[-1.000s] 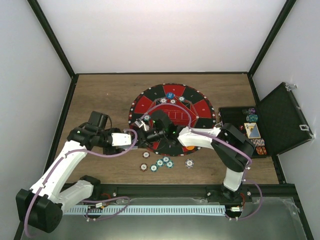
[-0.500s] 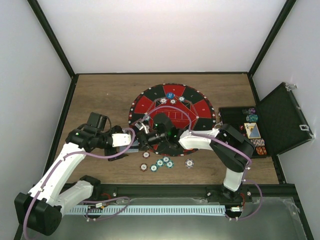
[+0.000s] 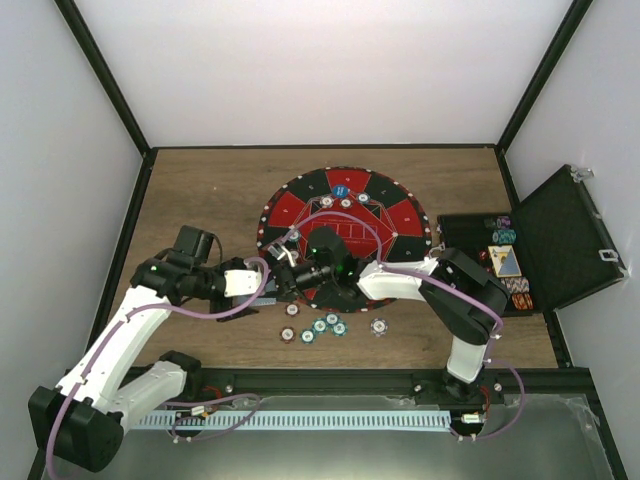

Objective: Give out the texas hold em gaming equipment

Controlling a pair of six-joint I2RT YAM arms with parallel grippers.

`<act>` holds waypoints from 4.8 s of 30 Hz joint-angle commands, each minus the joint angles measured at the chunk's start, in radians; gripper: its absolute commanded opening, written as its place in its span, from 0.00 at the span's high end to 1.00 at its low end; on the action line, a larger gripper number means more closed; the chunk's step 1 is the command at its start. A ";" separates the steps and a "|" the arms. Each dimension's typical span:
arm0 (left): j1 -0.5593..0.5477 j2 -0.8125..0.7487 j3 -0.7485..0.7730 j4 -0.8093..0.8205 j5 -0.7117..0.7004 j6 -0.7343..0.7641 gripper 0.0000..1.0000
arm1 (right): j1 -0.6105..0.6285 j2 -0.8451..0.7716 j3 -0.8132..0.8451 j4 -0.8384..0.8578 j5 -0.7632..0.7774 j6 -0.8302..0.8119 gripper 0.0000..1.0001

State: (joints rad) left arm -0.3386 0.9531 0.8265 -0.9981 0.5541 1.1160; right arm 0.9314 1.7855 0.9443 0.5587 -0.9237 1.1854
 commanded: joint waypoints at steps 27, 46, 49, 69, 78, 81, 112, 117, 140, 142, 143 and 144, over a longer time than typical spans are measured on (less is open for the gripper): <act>-0.003 -0.025 -0.006 0.019 0.008 0.000 0.80 | -0.008 -0.035 0.102 -0.282 0.045 -0.179 0.45; -0.002 -0.014 -0.009 0.054 -0.051 -0.045 0.87 | -0.076 -0.125 0.050 -0.443 0.089 -0.280 0.48; -0.002 -0.009 -0.008 0.059 -0.052 -0.048 0.87 | -0.078 -0.151 0.050 -0.451 0.094 -0.279 0.51; -0.003 0.005 -0.008 0.062 -0.047 -0.069 0.88 | 0.006 -0.008 0.134 -0.304 0.085 -0.183 0.35; -0.004 0.001 -0.016 0.055 -0.049 -0.063 0.88 | 0.003 0.016 0.125 -0.303 0.102 -0.166 0.35; -0.004 0.001 -0.017 0.057 -0.051 -0.061 0.88 | -0.012 0.015 0.106 -0.302 0.114 -0.161 0.37; -0.003 0.003 -0.011 0.058 -0.065 -0.071 0.89 | -0.074 -0.217 -0.036 -0.498 0.267 -0.246 0.67; -0.003 0.007 -0.016 0.061 -0.069 -0.071 0.89 | -0.074 -0.257 -0.036 -0.521 0.282 -0.250 0.78; 0.004 0.021 -0.025 0.045 -0.122 -0.093 0.93 | -0.272 -0.340 0.025 -0.647 0.229 -0.372 0.99; 0.007 0.018 -0.015 0.033 -0.118 -0.100 0.93 | -0.308 -0.281 0.065 -0.653 0.213 -0.402 0.99; 0.008 0.018 -0.008 0.027 -0.114 -0.103 0.93 | -0.321 -0.244 0.095 -0.657 0.207 -0.418 0.99; 0.009 0.016 0.001 0.020 -0.108 -0.109 0.93 | -0.330 -0.197 0.133 -0.667 0.204 -0.437 0.99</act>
State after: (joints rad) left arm -0.3378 0.9760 0.7956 -0.9585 0.4236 1.0267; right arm 0.6495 1.4696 0.9531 -0.0761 -0.6830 0.8333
